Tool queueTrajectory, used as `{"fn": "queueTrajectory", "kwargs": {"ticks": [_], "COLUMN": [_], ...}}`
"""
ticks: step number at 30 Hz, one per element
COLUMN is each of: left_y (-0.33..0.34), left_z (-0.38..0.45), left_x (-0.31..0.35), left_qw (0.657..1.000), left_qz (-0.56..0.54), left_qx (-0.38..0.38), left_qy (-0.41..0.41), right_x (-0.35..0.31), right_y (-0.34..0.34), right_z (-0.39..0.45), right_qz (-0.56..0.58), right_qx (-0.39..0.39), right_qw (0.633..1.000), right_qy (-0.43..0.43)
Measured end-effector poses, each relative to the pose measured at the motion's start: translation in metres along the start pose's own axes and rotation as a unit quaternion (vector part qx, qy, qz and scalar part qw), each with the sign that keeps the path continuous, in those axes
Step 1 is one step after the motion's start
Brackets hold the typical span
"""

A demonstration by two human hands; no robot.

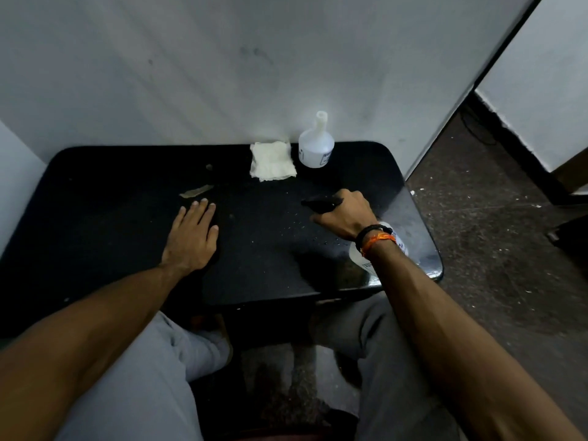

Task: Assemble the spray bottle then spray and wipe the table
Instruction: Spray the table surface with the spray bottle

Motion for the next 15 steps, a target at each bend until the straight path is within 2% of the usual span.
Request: {"fn": "queueTrajectory", "kwargs": {"ticks": [4,8,12,15], "left_y": [-0.001,0.001,0.001,0.002], "left_z": [0.000,0.001,0.000,-0.001], "left_x": [0.000,-0.003,-0.003,-0.005], "left_qw": [1.000,1.000,1.000,1.000], "left_qz": [0.003,0.001,0.003,0.004], "left_qx": [-0.004,-0.005,-0.004,-0.005], "left_qy": [0.000,0.001,0.004,0.005], "right_x": [-0.010,-0.012,0.001,0.011], "right_y": [0.010,0.011,0.007,0.002], "right_z": [-0.006,-0.012,-0.015,-0.014], "right_qz": [-0.029,-0.077,-0.099,-0.081], "right_qx": [-0.047,-0.062,-0.079,-0.057], "right_qw": [0.997,0.993,0.991,0.995], "right_qy": [-0.047,-0.061,-0.048,-0.020]}}
Point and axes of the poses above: each hand's wrist, its own z-axis towards the middle knuckle, its own y-axis out of the palm, x = y × z, the point moved 1 cm from there along z, towards the middle knuckle, and after that the axes turned 9 degrees about -z, right-handed, at the moved point
